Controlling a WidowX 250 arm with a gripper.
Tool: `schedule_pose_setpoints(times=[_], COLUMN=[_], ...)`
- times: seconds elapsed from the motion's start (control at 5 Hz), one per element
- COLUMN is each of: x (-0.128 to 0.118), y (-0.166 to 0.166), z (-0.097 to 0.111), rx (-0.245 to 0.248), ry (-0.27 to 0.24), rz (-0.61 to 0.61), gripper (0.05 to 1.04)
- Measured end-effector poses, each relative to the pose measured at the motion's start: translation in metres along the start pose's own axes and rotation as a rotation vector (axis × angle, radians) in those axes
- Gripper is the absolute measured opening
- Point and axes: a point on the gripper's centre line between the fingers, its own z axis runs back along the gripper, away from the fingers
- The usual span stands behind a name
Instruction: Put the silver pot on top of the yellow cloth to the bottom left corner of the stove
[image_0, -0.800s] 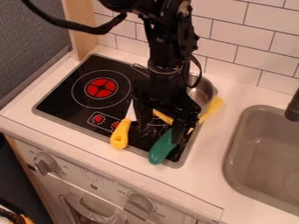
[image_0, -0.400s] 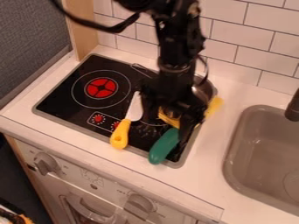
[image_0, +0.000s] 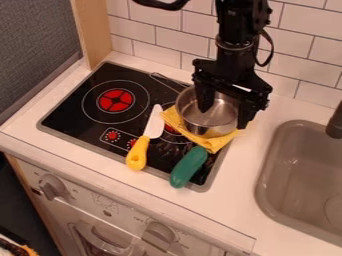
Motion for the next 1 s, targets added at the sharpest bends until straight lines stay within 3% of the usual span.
schedule_pose_setpoints(times=[0.2,0.6,0.8,1.0], x=[0.003,-0.001,-0.001,-0.004], y=[0.0,0.0,-0.002,-0.003], z=[-0.023,-0.033,-0.035,-0.022], rx=[0.001,-0.002,-0.015,-0.023], ry=[0.055,0.084,0.084,0.072], rz=[0.0,-0.02,-0.021,-0.06], gripper=[0.937,0.365,0.165,0.087])
